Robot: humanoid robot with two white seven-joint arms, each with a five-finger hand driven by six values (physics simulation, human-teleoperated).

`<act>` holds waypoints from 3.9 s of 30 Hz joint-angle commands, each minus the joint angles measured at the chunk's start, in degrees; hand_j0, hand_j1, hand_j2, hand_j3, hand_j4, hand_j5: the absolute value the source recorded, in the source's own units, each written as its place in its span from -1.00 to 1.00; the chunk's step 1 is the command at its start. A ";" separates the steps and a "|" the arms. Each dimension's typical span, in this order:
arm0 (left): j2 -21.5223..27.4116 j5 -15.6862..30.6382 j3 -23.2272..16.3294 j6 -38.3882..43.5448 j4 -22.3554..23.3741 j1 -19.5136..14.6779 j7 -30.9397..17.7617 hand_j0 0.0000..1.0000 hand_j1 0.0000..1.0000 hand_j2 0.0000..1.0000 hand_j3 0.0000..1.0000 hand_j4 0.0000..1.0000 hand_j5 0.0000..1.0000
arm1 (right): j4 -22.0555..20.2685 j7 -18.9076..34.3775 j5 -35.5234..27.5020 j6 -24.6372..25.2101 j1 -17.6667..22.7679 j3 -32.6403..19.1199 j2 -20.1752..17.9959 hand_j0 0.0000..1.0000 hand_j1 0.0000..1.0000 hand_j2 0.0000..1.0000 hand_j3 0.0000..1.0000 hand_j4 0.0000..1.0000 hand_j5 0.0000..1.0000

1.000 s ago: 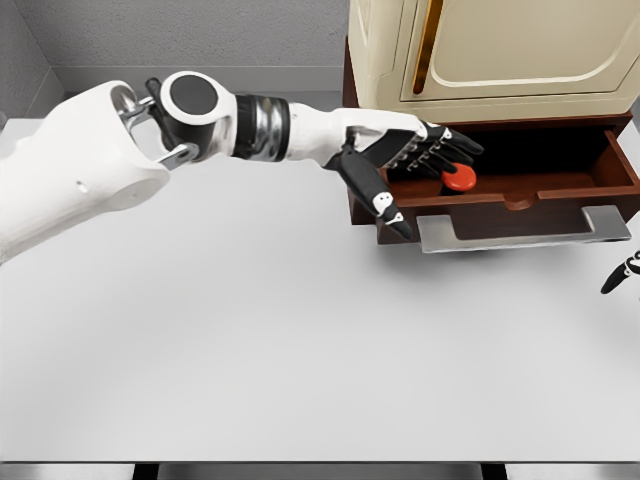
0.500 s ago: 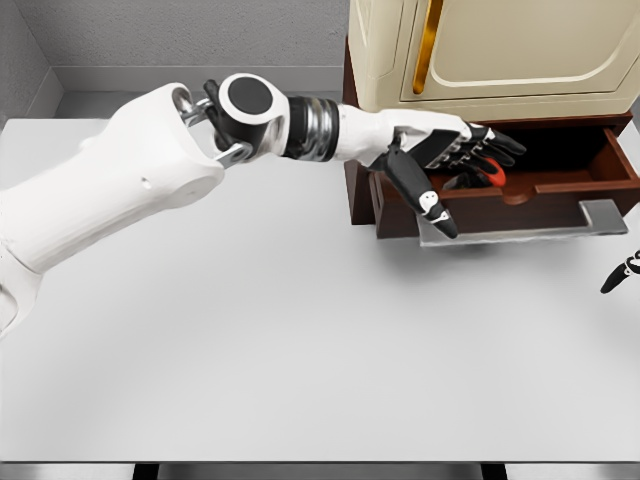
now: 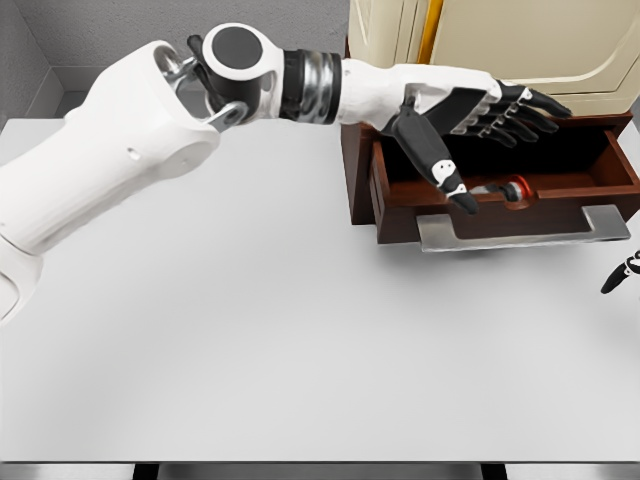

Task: Put the switch into the drawer with left arm, and close the drawer with right arm

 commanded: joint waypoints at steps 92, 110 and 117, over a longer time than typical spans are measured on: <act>50.73 -57.89 1.12 -48.14 -21.92 12.39 -0.09 1.00 1.00 1.00 1.00 1.00 1.00 | 12.73 -0.02 0.76 0.16 -48.51 42.10 6.88 0.10 0.10 0.10 0.10 0.10 0.10; 50.90 -57.71 0.86 -48.14 -21.57 12.83 -0.09 1.00 1.00 1.00 1.00 1.00 1.00 | 14.93 -0.02 1.99 0.16 -49.75 42.03 7.58 0.12 0.12 0.12 0.12 0.12 0.12; 51.08 -57.71 0.86 -48.14 -21.57 12.83 -0.09 1.00 1.00 1.00 1.00 1.00 1.00 | 14.84 -0.02 1.29 0.16 -42.98 25.50 7.50 0.13 0.13 0.13 0.13 0.13 0.13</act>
